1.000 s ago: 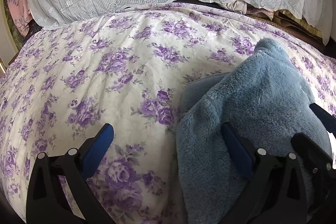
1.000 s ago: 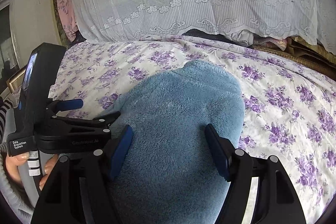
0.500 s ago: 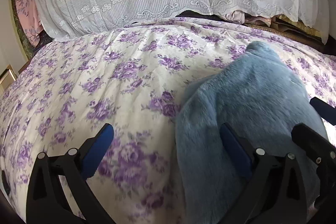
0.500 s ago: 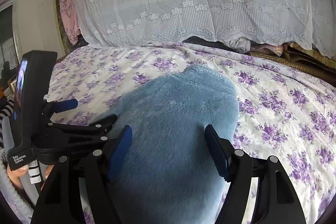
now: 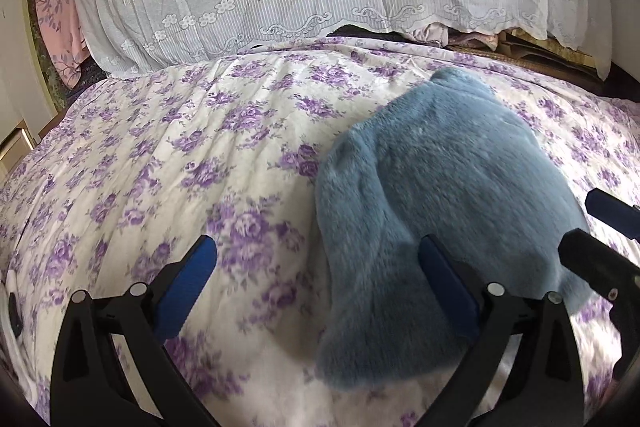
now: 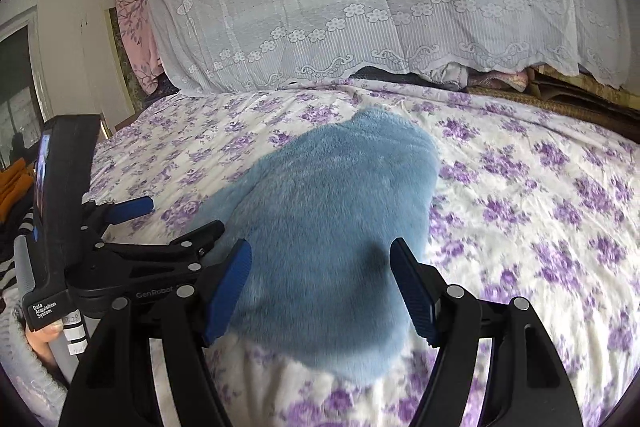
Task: Fold small clothes
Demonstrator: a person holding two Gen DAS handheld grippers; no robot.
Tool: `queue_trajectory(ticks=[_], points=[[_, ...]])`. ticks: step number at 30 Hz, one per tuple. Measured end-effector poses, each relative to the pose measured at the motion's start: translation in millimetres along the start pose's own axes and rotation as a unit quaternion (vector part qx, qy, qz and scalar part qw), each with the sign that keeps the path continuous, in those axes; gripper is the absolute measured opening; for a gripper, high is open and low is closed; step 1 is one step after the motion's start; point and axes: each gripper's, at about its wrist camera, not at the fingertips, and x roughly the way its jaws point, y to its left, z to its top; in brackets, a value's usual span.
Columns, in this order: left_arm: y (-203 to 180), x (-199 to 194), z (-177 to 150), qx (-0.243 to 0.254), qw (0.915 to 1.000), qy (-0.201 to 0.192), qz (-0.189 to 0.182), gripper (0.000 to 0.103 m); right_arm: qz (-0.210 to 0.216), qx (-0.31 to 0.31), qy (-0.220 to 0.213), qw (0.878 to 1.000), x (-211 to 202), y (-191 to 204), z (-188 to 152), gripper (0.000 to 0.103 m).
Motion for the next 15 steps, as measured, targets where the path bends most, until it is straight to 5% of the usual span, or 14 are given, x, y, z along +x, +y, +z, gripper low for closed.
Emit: queue_trajectory(ticks=[5,7,10,15], points=[[-2,-3,-9,0.005,0.9999,0.011,-0.003,0.099,0.003,0.026,0.047,0.999,17,-12,-23,0.083],[-4,2,-11,0.008,0.9998,0.018,-0.002,0.099,0.044,0.076,0.073,0.993,29,-28,-28,0.083],[-2,4,-12,0.002,0.9997,0.02,-0.011,0.099,0.083,0.128,0.086,0.985,37,-44,-35,0.085],[1,7,-12,-0.004,0.9996,0.023,-0.018,0.099,0.084,0.126,0.086,0.985,37,-41,-37,0.087]])
